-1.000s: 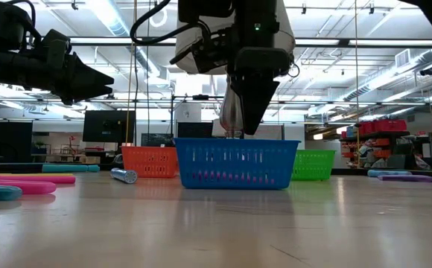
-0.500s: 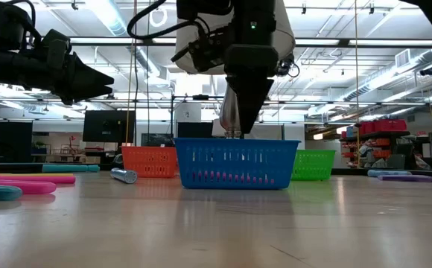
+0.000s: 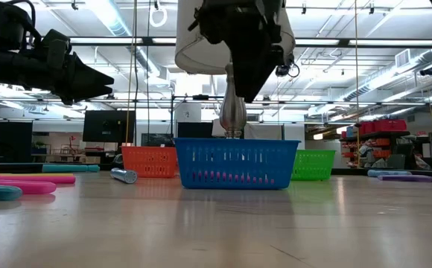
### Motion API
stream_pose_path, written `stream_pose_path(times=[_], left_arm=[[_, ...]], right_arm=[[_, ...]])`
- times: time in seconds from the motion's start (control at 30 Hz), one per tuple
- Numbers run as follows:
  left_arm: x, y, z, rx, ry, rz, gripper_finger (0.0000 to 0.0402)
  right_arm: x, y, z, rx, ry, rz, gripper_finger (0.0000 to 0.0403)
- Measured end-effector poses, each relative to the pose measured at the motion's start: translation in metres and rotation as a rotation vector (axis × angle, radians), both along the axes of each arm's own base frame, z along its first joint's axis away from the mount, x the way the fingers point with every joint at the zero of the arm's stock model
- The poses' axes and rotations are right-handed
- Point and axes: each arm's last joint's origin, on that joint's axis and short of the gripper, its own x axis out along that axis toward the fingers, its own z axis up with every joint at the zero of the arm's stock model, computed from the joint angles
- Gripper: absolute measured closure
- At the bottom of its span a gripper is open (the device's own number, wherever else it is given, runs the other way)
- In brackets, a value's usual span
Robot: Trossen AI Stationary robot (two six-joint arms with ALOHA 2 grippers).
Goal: Pick & Place Markers
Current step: Put the right yellow pen into the blue bin
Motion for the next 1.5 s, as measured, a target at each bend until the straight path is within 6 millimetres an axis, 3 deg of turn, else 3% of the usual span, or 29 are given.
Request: stream_pose_path(times=[0.17, 0.43, 0.67, 1.17, 1.5], left_arm=[[0.000, 0.000, 0.000, 0.000, 0.000, 0.000, 0.0149], [0.000, 0.000, 0.000, 0.000, 0.000, 0.000, 0.0149], [0.000, 0.000, 0.000, 0.000, 0.000, 0.000, 0.0149], [0.000, 0.000, 0.000, 0.000, 0.000, 0.000, 0.0149], [0.000, 0.000, 0.000, 0.000, 0.000, 0.000, 0.0149]], right_arm=[[-0.002, 0.006, 0.002, 0.054, 0.000, -0.093, 0.0250], [-0.012, 0.029, -0.006, 0.059, 0.031, -0.023, 0.0250], [-0.044, 0.056, -0.019, 0.087, 0.113, 0.050, 0.0250], [-0.122, 0.115, -0.022, 0.085, 0.133, 0.150, 0.0250], [-0.160, 0.150, -0.031, 0.081, 0.154, 0.160, 0.0250]])
